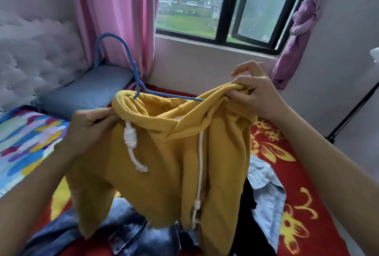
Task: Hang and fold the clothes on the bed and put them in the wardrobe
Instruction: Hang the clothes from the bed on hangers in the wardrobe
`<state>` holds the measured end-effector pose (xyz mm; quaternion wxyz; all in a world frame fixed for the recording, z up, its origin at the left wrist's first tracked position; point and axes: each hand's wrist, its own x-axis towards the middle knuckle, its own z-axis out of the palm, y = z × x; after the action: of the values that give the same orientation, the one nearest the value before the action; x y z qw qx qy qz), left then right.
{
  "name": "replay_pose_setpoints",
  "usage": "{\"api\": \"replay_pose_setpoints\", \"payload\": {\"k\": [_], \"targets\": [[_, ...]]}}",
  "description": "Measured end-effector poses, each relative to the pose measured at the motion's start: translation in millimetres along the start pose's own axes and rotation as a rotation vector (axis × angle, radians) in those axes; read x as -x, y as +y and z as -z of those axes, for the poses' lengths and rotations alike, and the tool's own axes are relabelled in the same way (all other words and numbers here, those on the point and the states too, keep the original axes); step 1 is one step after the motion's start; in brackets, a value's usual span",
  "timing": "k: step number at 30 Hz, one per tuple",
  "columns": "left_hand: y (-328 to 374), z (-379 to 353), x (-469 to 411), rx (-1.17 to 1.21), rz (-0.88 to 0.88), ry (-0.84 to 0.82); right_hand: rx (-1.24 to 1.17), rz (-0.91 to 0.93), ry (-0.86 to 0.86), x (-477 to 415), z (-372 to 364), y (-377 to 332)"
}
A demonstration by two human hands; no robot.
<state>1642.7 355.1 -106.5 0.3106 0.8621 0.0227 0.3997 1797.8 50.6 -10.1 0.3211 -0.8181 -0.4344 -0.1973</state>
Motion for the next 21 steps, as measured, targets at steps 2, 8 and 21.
{"api": "replay_pose_setpoints", "payload": {"k": [2,8,21], "targets": [[8.3,12.0,-7.8,0.062,0.043,-0.099,-0.066,-0.092,-0.031,1.3,-1.3,14.8],[30.7,6.5,-10.1,0.165,0.025,-0.243,-0.27,-0.295,-0.067,17.8,-30.9,37.5],[10.6,-5.3,-0.1,0.171,0.209,-0.104,-0.379,-0.497,-0.084,113.7,-36.0,50.3]]}}
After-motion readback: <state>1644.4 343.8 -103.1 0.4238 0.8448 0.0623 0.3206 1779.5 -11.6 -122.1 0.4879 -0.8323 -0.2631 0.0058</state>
